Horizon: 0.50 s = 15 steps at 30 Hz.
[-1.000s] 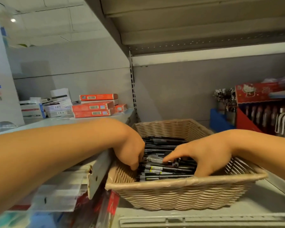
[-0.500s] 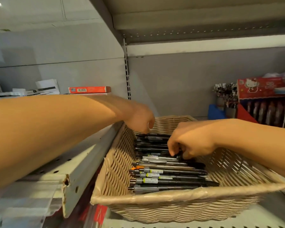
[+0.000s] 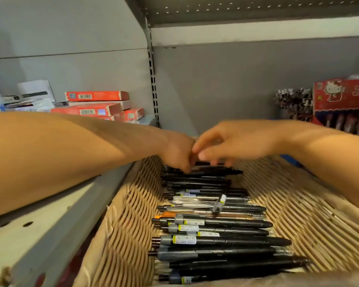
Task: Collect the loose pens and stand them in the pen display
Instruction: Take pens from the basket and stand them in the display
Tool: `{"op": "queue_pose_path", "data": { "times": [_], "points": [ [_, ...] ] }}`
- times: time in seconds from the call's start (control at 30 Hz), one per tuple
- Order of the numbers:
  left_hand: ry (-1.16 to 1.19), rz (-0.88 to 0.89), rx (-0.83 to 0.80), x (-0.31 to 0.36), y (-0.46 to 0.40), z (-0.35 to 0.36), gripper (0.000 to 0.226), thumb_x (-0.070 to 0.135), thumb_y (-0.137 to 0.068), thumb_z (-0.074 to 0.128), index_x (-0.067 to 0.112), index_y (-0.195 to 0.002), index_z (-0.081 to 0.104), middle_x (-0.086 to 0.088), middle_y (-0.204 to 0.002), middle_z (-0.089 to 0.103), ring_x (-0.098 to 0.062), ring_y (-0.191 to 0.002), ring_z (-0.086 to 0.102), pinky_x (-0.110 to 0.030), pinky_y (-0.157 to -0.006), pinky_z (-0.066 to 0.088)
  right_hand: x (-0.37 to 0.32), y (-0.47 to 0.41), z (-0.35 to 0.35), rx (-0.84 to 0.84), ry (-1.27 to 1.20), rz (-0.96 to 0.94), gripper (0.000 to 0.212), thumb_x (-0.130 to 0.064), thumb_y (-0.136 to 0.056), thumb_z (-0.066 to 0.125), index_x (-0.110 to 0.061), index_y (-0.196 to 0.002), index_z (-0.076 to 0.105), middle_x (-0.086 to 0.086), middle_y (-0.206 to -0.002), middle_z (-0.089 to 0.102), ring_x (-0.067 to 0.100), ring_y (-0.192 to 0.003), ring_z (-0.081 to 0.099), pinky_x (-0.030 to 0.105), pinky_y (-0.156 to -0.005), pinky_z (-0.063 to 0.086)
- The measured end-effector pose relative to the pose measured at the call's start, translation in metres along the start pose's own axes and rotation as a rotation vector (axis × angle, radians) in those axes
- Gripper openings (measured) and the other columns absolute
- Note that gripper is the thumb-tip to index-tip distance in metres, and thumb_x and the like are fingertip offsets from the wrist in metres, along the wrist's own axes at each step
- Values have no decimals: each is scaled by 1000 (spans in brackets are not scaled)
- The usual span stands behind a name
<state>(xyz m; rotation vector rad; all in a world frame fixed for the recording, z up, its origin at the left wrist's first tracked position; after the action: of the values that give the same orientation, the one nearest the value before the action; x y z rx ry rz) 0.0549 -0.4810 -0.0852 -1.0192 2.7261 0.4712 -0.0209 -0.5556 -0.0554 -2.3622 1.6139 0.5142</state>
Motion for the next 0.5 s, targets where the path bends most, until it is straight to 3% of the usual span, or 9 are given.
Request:
{"op": "queue_pose_path", "data": {
  "times": [0.07,0.17,0.3,0.37,0.43,0.5],
  "points": [
    [-14,-21,-44,-1,-3,7,10,33,-93,64,23,-93,64,11,-85,61,-13,-87,56,-28,-79,43,13,-2,-16,108,-52,78,30,-34,-100,60,-30,-130,62,-12,-113,69,5,-94,72,26,-80,62],
    [-25,-63,-67,-6,-2,5,21,35,-94,61,19,-105,68,4,-95,66,-15,-89,58,-29,-76,42,29,-5,-18,174,-139,158,33,-29,-101,61,-27,-134,60,-4,-121,66,12,-102,71,32,-86,60],
    [131,-48,250,-12,5,-27,12,33,-93,59,24,-88,66,6,-83,65,-16,-84,59,-27,-66,43,40,1,-7,179,-1,171,45,-31,-94,70,-29,-137,57,-9,-125,69,13,-112,67,33,-101,52],
    [308,-17,417,-16,11,-41,10,32,-90,61,27,-89,69,9,-85,68,-11,-83,62,-21,-68,46,42,3,-4,168,92,183,54,-34,-92,72,-26,-142,55,-11,-129,68,10,-117,64,31,-108,45],
    [549,15,532,-19,17,-49,6,29,-88,66,27,-88,72,10,-80,71,-3,-77,64,-22,-68,51,42,3,-3,164,95,180,54,-39,-92,71,-28,-142,56,-12,-126,69,7,-114,64,30,-107,44],
    [766,82,595,-16,19,-53,4,21,-86,71,22,-87,74,7,-75,73,-1,-69,66,-21,-65,53,43,2,-4,187,76,161,40,-45,-91,70,-33,-129,65,-14,-113,72,1,-100,66,22,-92,48]
  ]
}}
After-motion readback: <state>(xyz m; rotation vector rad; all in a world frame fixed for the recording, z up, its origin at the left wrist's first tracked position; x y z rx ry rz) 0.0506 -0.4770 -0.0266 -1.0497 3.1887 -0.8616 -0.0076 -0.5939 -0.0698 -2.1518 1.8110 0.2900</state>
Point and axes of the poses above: each hand's wrist, its own y-axis away from the middle knuckle, its own z-axis out of the palm, x = y × z, the point moved 7 cm from there along -y, towards the middle knuckle
